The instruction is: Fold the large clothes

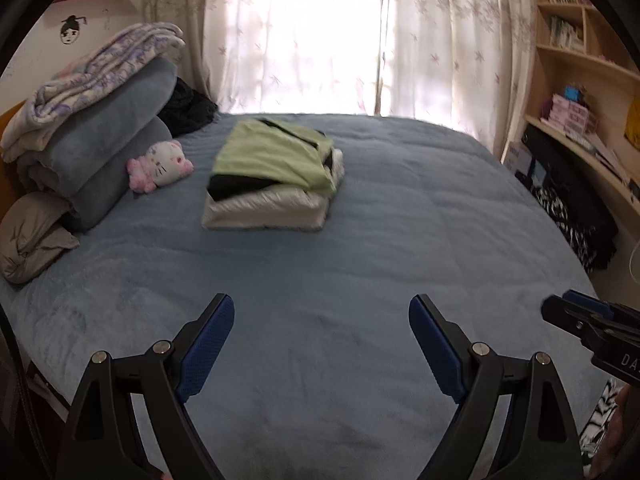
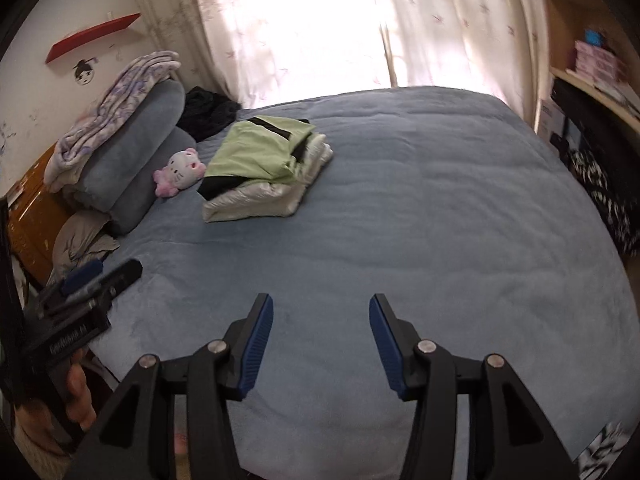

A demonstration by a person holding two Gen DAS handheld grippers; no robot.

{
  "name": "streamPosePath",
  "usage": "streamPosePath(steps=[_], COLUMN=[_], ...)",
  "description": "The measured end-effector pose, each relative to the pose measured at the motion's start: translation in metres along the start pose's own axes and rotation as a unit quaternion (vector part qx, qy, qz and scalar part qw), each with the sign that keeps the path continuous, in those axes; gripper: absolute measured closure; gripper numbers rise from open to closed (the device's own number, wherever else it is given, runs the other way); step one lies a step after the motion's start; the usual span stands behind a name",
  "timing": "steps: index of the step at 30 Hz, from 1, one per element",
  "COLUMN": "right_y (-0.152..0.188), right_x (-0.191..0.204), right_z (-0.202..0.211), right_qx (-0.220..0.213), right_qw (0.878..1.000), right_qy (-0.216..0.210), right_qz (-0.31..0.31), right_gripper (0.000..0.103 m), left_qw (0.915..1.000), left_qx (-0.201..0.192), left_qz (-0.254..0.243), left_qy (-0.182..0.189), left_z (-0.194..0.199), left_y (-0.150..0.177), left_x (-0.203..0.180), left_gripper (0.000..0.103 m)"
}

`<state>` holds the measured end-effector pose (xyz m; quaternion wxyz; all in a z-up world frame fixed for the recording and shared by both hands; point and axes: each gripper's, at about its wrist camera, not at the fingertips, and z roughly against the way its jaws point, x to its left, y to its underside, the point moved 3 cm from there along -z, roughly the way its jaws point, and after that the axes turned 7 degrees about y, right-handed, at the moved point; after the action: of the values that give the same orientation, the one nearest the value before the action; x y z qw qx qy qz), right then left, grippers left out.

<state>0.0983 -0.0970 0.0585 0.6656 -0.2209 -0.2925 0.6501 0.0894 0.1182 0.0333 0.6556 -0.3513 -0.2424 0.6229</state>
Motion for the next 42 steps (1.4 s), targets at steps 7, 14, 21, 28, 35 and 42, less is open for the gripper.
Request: streamPosePath(steps=[7, 14, 21, 28, 35, 42], right_y=[0.039, 0.058, 0.066, 0.068, 0.069, 0.069], right_x=[-0.003, -0.005, -0.006, -0.006, -0.002, -0.001], right_z=[-0.019, -0.022, -0.026, -0.028, -0.026, -0.025], right_qx=[0.006, 0.006, 0.008, 0.007, -0.002, -0.002], right_qw=[0.999, 0.999, 0.999, 0.999, 0.998, 0.998], right_qy=[0.031, 0.037, 0.038, 0.042, 0.048, 0.048], right_qz=[-0.008, -0.018, -0.026, -0.032, -0.03, -0.03], right_gripper=[0.051, 0.051, 0.051, 0.051, 0.051, 0.051], left_qw=[0.9996, 0.9988, 0.9994, 0.9993, 0.9991, 0.9992], left_qx=[0.021, 0.038, 0.033, 0.036, 0.041, 0.041], left_qz=[-0.005, 0.0, -0.009, -0.01, -0.003, -0.001], left_qy=[0.015, 0.029, 0.011, 0.004, 0.004, 0.004], left_z=[-0.021, -0.031, -0.033, -0.034, -0.035, -0.033], left_y=[0.036, 0.048, 0.05, 0.052, 0.055, 0.056], left_x=[-0.031, -0.044, -0.045, -0.045, -0.041, -0.039], left_gripper=[0.015, 0.015, 0.015, 0.015, 0.015, 0.016])
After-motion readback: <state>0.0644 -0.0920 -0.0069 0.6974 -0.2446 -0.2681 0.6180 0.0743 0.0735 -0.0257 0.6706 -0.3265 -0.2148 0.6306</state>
